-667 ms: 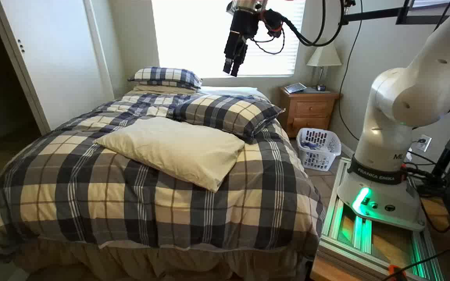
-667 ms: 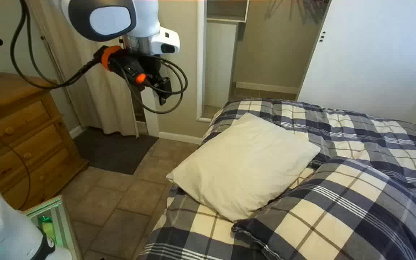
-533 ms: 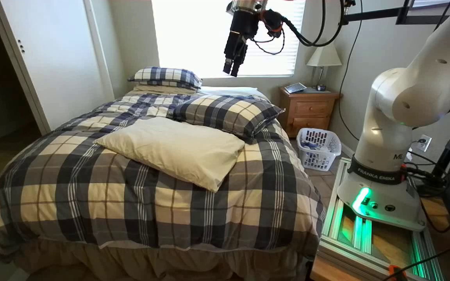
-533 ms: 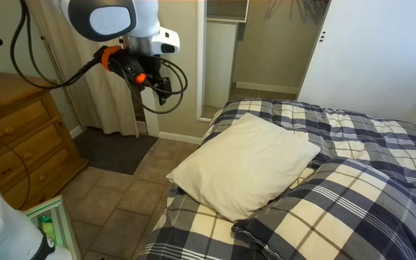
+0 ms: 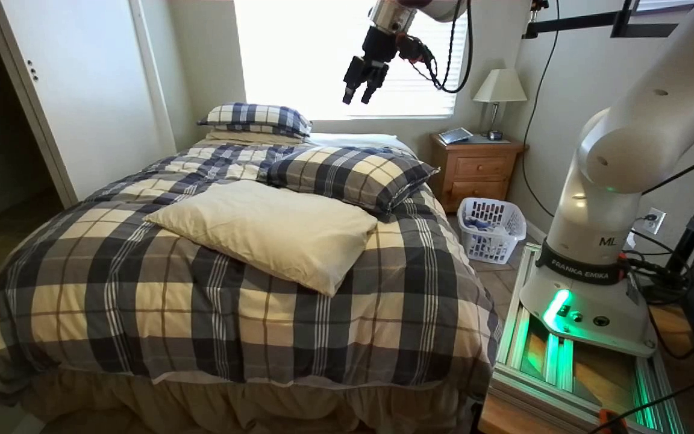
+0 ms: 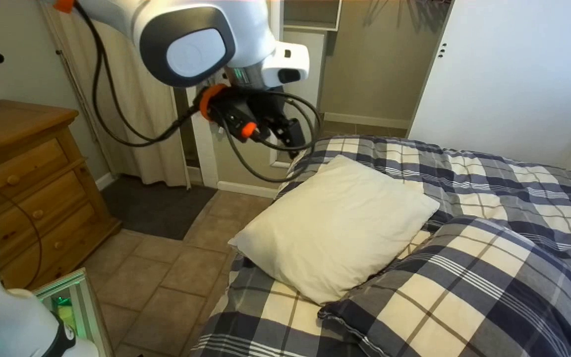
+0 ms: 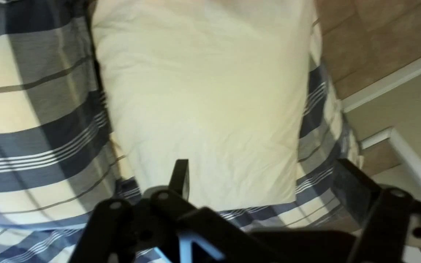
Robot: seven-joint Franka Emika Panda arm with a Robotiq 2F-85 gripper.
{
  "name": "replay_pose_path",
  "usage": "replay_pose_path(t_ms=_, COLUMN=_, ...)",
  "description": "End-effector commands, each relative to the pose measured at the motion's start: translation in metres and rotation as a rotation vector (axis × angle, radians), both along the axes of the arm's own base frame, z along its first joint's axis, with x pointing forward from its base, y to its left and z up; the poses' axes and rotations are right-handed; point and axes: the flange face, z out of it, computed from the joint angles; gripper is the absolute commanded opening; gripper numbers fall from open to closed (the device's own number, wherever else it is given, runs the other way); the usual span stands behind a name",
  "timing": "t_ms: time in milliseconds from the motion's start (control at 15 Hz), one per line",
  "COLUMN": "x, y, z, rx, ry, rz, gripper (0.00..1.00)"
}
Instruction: Pick up the the checkered pillow and put it onto white pillow
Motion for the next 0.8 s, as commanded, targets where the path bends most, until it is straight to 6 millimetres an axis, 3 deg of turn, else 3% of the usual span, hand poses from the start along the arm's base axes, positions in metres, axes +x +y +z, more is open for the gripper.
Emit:
replay_pose_path(t_ms=0, x=0.036, y=-0.063, z=-0.005, rx=-0.127, ry=-0.065, rz=-0.132, gripper=1.0)
replay_pose_path(t_ms=133, x=0.049, y=-0.095, z=-0.011, rx=-0.195, ry=-0.061, rz=-0.218, gripper=1.0)
replay_pose_path(t_ms=333, x=0.071, y=-0.128, z=-0.034, rx=-0.258, ry=0.039, rz=-0.266, gripper=1.0)
replay_pose_path(t_ms=733, x=0.107, y=-0.172, z=-0.078, rx=-0.366, ry=0.147, rz=-0.226, gripper=1.0)
